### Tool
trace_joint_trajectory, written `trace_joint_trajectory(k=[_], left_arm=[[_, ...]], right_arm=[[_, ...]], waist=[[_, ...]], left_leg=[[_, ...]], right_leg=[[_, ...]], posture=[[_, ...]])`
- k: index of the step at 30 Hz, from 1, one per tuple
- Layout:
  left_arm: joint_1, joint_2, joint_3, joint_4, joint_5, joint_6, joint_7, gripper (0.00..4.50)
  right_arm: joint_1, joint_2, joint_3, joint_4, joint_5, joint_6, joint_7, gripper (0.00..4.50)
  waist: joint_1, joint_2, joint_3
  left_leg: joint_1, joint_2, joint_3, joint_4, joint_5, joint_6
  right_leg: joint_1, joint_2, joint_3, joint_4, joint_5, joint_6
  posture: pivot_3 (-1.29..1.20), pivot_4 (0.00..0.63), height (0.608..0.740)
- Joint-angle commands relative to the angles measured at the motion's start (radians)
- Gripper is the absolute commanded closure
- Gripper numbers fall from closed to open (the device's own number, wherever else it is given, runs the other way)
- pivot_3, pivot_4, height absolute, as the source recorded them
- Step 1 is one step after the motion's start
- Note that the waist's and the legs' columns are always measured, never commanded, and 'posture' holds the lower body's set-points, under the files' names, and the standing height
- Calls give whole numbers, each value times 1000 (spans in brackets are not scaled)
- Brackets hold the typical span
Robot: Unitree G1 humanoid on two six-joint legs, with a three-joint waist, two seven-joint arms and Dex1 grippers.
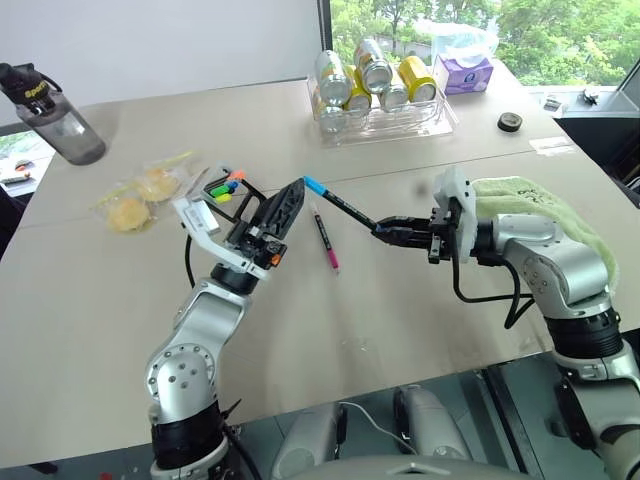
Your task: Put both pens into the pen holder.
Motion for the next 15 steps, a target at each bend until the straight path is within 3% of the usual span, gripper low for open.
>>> trace_joint_trajectory(k=[1, 3, 6, 13, 14, 15], left_arm=[[0, 6, -26, -38, -35, -8, -26, 0], [1, 13, -35, -32, -38, -10, -33, 0], [2, 18, -40, -27, -51, -15, -51, 833], [17, 40, -62, -52, -83, 0, -81, 3912], [20, 46, -67, -55, -79, 3, -82, 4042], [22, 52, -73, -58, -72, 5, -81, 4475]], right_arm=[[12, -9, 13, -62, 28, 1, 1, 4461], [15, -9, 16, -66, 36, -3, 5, 4461], [14, -8, 20, -73, 48, -6, 9, 4500], [6, -8, 27, -68, 51, -13, -8, 4500], [2, -6, 27, -63, 49, -19, -7, 4500], [-5, -7, 28, -56, 47, -20, -7, 4013]], waist=[[0, 0, 0], [0, 0, 0], [0, 0, 0], [1, 0, 0], [1, 0, 0], [1, 0, 0]], left_leg=[[0, 0, 0, 0, 0, 0], [0, 0, 0, 0, 0, 0], [1, 0, 1, 0, 0, 0], [1, 0, 1, 0, 0, 0], [1, 0, 1, 0, 0, 0], [1, 0, 1, 0, 0, 0]], right_leg=[[0, 0, 0, 0, 0, 0], [0, 0, 0, 1, 0, 0], [0, 0, 0, 1, 0, 0], [0, 0, 0, 1, 0, 0], [0, 0, 0, 1, 0, 0], [0, 0, 0, 1, 0, 0]], posture=[[0, 150, 739], [0, 150, 739], [0, 150, 739], [0, 150, 739], [0, 150, 739], [0, 150, 739]])
